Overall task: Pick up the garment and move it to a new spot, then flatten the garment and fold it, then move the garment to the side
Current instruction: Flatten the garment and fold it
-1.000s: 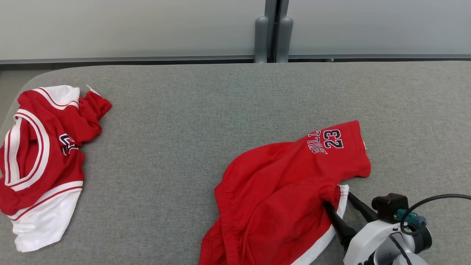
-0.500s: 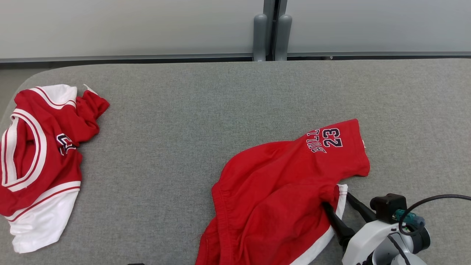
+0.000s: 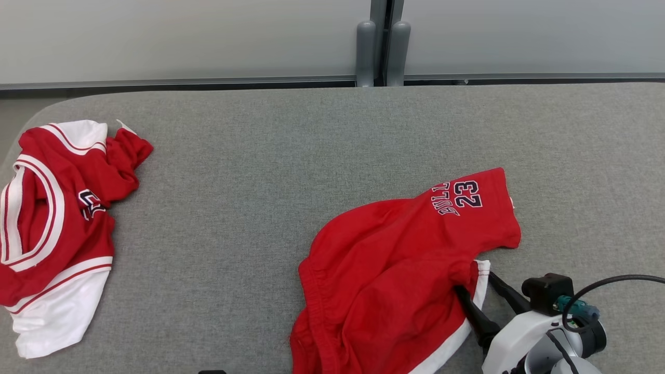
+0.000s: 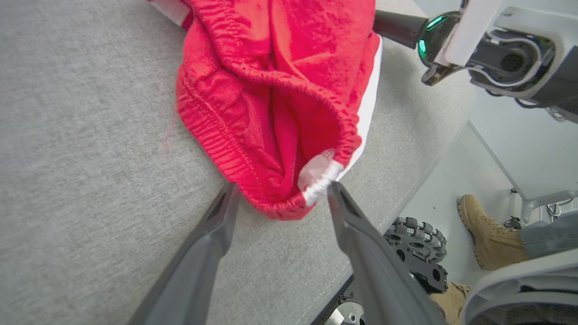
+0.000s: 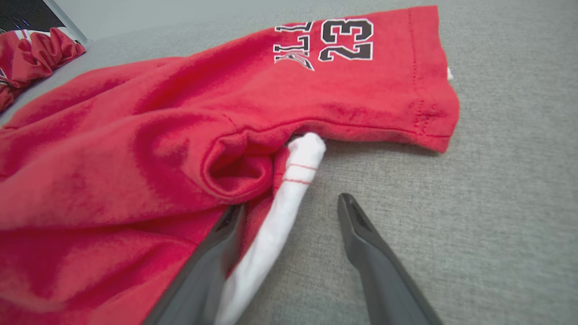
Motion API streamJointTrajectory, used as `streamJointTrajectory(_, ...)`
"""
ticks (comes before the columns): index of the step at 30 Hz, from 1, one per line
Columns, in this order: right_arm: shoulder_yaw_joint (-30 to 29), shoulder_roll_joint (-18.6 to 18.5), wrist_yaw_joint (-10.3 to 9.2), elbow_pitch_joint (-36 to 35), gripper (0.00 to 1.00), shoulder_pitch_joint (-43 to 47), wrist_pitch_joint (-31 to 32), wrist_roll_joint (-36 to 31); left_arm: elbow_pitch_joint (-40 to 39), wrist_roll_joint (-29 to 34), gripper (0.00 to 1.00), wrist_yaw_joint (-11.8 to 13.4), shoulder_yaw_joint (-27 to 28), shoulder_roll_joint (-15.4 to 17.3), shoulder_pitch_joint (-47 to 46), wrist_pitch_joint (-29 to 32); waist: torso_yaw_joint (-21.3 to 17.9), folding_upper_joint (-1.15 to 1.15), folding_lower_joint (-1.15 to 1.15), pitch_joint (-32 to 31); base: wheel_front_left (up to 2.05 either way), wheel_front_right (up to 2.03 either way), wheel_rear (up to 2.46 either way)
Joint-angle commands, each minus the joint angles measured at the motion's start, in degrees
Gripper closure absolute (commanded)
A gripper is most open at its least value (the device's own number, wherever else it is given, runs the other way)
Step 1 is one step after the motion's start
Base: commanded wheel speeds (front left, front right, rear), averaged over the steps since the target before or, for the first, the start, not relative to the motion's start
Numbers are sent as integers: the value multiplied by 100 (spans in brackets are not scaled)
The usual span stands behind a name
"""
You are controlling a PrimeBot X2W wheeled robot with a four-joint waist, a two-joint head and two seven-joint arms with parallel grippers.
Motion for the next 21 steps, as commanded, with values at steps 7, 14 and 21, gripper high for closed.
streamJointTrajectory(7, 30, -38, 1, 6, 54, -110, 56, -1, -250, -39, 68, 110, -28, -26, -89, 122, -52, 0, 0, 106, 0, 0, 0)
streamJointTrajectory(14, 215, -73, 1, -48, 100, -165, 27, 203, -204, -64, 100, 96, -29, -68, -125, 109, -69, 0, 0, 129, 0, 0, 0)
streamJointTrajectory(21, -92, -314, 1, -469, 100, 101, -131, 380, -268, -234, 100, 96, 233, 112, 43, -197, -69, 0, 0, -34, 0, 0, 0)
